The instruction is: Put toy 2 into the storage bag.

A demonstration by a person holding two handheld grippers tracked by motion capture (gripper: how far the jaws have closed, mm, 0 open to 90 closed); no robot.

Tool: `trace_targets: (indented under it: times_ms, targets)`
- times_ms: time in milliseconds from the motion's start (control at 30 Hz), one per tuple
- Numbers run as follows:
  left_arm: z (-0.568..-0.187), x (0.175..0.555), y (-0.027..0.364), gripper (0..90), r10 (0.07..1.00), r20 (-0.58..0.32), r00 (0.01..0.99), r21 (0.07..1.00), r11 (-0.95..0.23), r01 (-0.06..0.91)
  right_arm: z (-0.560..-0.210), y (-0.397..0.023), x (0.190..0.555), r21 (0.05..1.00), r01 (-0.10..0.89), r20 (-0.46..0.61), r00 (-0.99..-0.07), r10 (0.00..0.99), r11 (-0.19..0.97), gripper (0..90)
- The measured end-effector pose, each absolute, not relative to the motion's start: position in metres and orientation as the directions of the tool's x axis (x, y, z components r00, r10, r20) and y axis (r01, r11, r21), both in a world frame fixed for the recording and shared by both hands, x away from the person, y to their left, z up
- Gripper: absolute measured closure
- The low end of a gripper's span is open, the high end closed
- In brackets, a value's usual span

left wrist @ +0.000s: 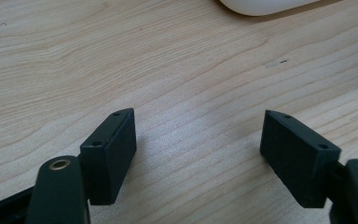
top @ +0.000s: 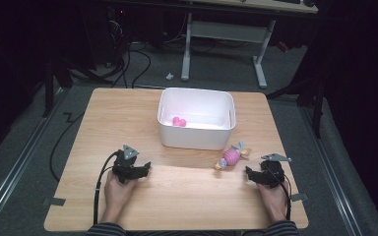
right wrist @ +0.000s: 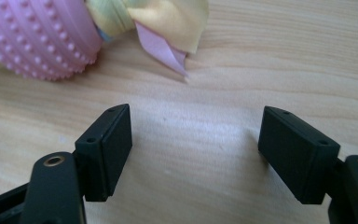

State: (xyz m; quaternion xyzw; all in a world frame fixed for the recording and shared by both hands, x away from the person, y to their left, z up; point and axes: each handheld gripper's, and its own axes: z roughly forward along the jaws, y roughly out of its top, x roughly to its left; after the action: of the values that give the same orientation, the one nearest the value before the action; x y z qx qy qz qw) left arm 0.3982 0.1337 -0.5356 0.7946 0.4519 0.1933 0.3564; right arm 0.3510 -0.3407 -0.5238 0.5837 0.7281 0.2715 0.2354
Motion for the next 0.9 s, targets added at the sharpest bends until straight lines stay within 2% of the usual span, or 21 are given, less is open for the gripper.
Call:
trace_targets:
  times_ms: [467, 633, 900]
  targets:
    - [-0.536, 0.398, 0.134, 27.2, 0.856, -0.016, 0.517, 0.742, -0.337, 0.58, -0.501, -0.331, 0.327, 0.687, 0.679, -0.045, -0.314, 0.948, 0.257, 25.1]
    - [-0.536, 0.398, 0.134, 27.2, 0.856, -0.018, 0.517, 0.742, -0.335, 0.581, -0.497, -0.322, 0.331, 0.686, 0.669, -0.028, -0.367, 0.93, 0.285, 23.0]
    - [-0.536, 0.398, 0.134, 27.1, 0.856, -0.014, 0.517, 0.742, -0.338, 0.58, -0.482, -0.304, 0.344, 0.689, 0.64, -0.061, -0.418, 0.907, 0.341, 21.7]
